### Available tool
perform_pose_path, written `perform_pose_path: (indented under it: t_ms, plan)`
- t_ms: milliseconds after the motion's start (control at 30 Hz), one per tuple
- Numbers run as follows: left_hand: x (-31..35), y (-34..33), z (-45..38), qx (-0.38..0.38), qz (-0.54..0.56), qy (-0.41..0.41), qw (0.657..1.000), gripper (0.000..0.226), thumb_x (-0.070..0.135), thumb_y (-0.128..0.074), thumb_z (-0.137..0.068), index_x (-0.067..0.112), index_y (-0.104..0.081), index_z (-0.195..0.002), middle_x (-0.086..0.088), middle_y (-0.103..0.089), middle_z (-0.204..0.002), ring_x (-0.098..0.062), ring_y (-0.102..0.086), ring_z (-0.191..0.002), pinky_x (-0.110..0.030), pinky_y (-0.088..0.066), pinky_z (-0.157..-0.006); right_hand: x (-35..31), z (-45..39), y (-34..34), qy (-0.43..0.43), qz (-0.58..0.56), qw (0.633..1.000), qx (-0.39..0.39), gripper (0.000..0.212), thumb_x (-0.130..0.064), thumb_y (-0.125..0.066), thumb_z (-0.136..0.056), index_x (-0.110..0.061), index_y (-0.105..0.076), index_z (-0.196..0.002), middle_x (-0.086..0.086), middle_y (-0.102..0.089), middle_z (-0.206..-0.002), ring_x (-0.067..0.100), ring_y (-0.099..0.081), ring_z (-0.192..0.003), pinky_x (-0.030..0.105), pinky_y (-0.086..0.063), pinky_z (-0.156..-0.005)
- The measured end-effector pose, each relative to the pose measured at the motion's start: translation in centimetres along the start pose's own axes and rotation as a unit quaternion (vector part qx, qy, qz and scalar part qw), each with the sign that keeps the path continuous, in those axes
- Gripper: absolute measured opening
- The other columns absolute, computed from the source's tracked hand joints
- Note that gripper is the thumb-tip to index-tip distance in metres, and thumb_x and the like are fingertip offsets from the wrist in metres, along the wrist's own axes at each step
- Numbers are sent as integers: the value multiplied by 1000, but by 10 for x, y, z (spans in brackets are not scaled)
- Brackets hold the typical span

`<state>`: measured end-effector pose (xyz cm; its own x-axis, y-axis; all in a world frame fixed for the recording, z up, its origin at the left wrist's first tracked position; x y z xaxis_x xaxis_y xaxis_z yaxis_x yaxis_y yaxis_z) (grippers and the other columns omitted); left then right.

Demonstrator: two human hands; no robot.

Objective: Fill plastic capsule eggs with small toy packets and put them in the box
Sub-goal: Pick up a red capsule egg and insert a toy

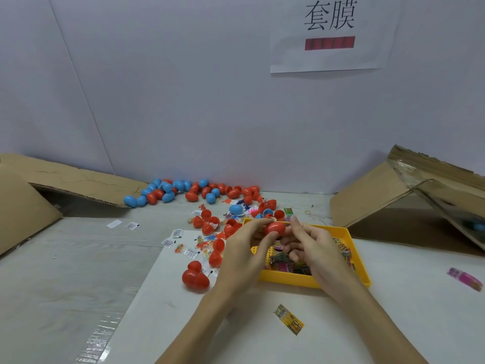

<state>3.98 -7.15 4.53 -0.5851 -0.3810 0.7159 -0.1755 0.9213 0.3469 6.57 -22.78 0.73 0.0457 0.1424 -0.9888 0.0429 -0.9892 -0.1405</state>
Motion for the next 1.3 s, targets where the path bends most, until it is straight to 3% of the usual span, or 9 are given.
perform_pose_path:
  t_ms: [167, 300, 433, 533, 600, 767, 900, 1067, 1300]
  plan:
    - [1, 1, 1, -15, -23, 4, 1000, 25, 19, -54, -106, 25, -67, -127, 18, -70, -110, 1, -66, -104, -16, -54, -85, -11, 5, -7, 48, 29, 997, -49, 31, -38, -69, -91, -21, -74, -116, 11, -72, -83, 19, -65, -68, 25, -51, -57]
    - [-2, 0, 2, -18, -2, 28, 999, 31, 28, -49, -107, 23, -63, -134, 13, -71, -107, -5, -68, -100, -27, -58, -83, -11, 3, -6, 57, 30, 998, -28, 35, -35, -68, -90, -9, -73, -114, 12, -72, -80, 20, -62, -65, 23, -53, -57]
    - [4, -5, 1, -49, 19, 12, 999, 36, 19, -65, -100, 20, -58, -135, 8, -68, -112, -10, -69, -100, -26, -59, -83, -10, 4, -6, 50, 13, 998, -35, 37, -36, -67, -92, -6, -73, -113, 15, -72, -79, 18, -63, -63, 22, -51, -55]
    - [-1, 6, -1, 2, -1, 27, 1000, 31, 16, -62, -101, 22, -61, -131, 10, -68, -110, -8, -68, -97, -27, -58, -84, -10, 2, 1, 51, 10, 999, -5, 22, -23, -64, -100, -9, -72, -115, 14, -76, -88, 22, -68, -72, 22, -51, -55]
    - [-9, 15, -3, 37, -13, 56, 998, 32, 20, -58, -103, 20, -59, -135, 7, -69, -111, -7, -68, -97, -29, -59, -86, -15, 3, 4, 80, 109, 991, 20, 18, -10, -63, -102, -15, -74, -115, 6, -77, -95, 18, -70, -75, 21, -54, -60]
    - [-17, 27, -3, 70, -37, 93, 993, 35, 23, -53, -105, 12, -57, -138, 0, -68, -119, -17, -66, -108, -41, -57, -93, -33, 16, -16, 174, 483, 858, -5, 21, -22, -70, -98, -26, -77, -118, -11, -67, -118, 6, -60, -105, 20, -50, -89]
    - [-17, 27, -4, 69, -36, 101, 992, 35, 22, -55, -104, 11, -58, -138, -1, -68, -118, -17, -66, -107, -39, -57, -92, -26, 18, -16, 131, 585, 799, -45, 22, -27, -73, -95, -30, -76, -117, -10, -67, -113, 15, -50, -113, 32, -45, -94]
    - [-15, 25, -4, 61, -45, 88, 993, 35, 23, -57, -104, 14, -58, -138, 1, -68, -116, -14, -64, -107, -36, -57, -93, -36, 21, -5, 151, 518, 842, 9, 7, -20, -75, -94, -24, -78, -99, -14, -70, -91, 6, -64, -93, 22, -52, -81]
    - [-10, 18, -3, 29, -77, 75, 994, 36, 31, -55, -104, 20, -58, -138, 8, -66, -119, -8, -61, -109, -33, -56, -91, -45, 22, 15, 145, 405, 899, 80, 12, -22, -73, -95, -31, -76, -88, -13, -72, -85, 0, -65, -83, 10, -45, -64]
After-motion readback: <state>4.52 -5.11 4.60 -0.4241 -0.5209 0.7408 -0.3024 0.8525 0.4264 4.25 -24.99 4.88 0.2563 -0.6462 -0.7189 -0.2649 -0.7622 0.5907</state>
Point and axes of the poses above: each hand's wrist, its own z-axis away from the middle knuckle, its own y-axis out of the back of the hand, x = y × z, the point moved 9 cm from there along -z, towards the middle knuckle
